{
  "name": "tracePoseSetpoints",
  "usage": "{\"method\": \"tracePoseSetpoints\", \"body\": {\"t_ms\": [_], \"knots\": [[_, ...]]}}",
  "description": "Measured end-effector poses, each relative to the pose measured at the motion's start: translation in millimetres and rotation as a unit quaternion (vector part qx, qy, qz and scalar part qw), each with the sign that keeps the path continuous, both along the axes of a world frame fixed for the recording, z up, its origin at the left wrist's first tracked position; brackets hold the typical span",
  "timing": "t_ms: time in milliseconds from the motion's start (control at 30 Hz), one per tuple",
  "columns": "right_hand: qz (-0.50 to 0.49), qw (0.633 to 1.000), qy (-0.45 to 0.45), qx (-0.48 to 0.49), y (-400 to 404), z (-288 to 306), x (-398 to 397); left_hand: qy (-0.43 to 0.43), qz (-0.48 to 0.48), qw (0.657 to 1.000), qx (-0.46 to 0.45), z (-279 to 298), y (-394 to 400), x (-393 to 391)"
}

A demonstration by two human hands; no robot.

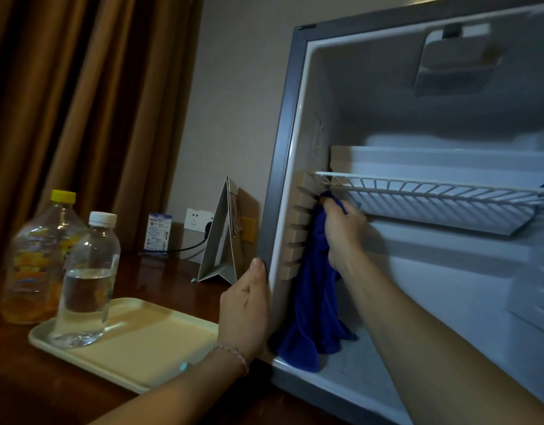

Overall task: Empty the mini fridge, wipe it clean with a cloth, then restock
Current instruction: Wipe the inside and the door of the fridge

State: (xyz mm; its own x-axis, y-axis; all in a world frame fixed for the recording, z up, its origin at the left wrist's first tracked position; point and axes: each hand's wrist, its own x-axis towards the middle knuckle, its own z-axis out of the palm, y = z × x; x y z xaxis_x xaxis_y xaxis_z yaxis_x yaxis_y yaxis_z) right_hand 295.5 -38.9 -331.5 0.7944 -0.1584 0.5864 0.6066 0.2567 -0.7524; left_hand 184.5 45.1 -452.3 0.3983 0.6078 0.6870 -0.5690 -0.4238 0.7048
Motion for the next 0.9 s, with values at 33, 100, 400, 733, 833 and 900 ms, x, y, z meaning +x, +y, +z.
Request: {"method": "tracePoseSetpoints", "body": {"t_ms": [33,100,400,733,833,900], "knots": [[-0.004,1.0,-0.003,-0.003,0,-2,-4,-0.001,0.002,1.0,0.004,0,0,0],[0.0,0.999,-0.036,-0.005,0,-9,-13,0.0,0.0,1.0,0.01,0,1,0],[-0.032,0.972,-0.212,-0.091,1,-23,-53,0.0,-0.014,1.0,0.015,-1,1,1],[-0.039,0.978,-0.202,-0.039,7,-13,-19,-0.002,-0.011,1.0,0.007,1,1,1],[-0.115,0.987,-0.104,-0.051,13,-4,4,-0.003,-0.011,1.0,0.008,1,1,1],[-0.18,0.979,-0.059,-0.078,14,0,11,-0.002,-0.014,1.0,0.007,0,1,2]]}}
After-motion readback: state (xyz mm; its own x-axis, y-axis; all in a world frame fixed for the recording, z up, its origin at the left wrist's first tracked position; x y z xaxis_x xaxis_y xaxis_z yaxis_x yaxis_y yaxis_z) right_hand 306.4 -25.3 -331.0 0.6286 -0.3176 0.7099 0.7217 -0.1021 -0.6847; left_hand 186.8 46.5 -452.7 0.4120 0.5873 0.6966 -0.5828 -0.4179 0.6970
